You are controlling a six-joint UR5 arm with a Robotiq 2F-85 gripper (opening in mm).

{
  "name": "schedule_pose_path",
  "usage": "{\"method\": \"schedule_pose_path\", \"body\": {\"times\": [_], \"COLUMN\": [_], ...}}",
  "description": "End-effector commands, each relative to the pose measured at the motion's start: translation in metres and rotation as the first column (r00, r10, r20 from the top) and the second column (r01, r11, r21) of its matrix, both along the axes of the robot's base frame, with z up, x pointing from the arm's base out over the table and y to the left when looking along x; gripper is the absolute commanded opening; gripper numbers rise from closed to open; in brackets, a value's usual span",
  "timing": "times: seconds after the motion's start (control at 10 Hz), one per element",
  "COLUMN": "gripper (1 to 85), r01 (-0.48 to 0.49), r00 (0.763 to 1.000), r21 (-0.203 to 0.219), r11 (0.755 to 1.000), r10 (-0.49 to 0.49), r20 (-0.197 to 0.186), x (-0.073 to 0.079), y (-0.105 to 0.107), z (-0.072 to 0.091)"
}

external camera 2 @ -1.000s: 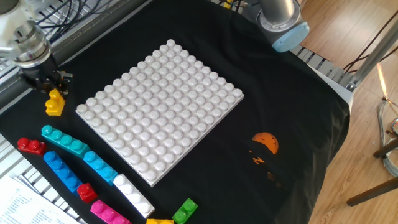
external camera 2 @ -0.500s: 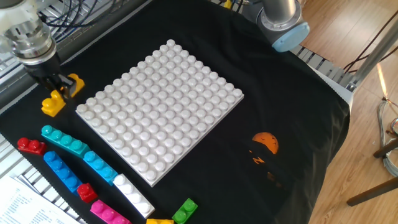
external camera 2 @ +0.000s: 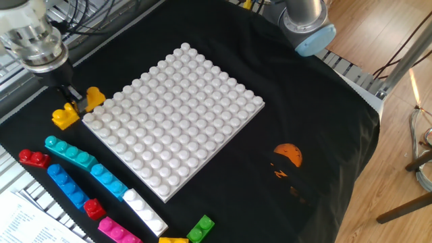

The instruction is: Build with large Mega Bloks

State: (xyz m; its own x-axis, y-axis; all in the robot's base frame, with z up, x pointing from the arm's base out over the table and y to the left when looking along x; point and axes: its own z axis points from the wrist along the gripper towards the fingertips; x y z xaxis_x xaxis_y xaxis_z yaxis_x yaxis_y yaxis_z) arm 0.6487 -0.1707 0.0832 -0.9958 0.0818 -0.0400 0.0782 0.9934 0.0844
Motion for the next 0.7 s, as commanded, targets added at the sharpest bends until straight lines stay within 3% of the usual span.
{"method": "schedule_pose_path", "body": {"times": [0.0,0.2,0.5,0.6], "gripper": [9.7,10.0,10.3,10.3], "r01": [0.035,-0.016,-0.118,-0.121], "r00": [0.999,0.999,0.993,0.992], "r21": [-0.011,-0.022,-0.077,-0.065], "r11": [0.999,1.0,0.99,0.991], "r10": [-0.035,0.015,0.116,0.119], "r20": [-0.012,-0.032,-0.033,-0.03], "x": [-0.015,-0.026,-0.032,-0.033], "y": [0.007,0.007,-0.005,-0.004], "z": [-0.015,-0.018,-0.026,-0.028]}}
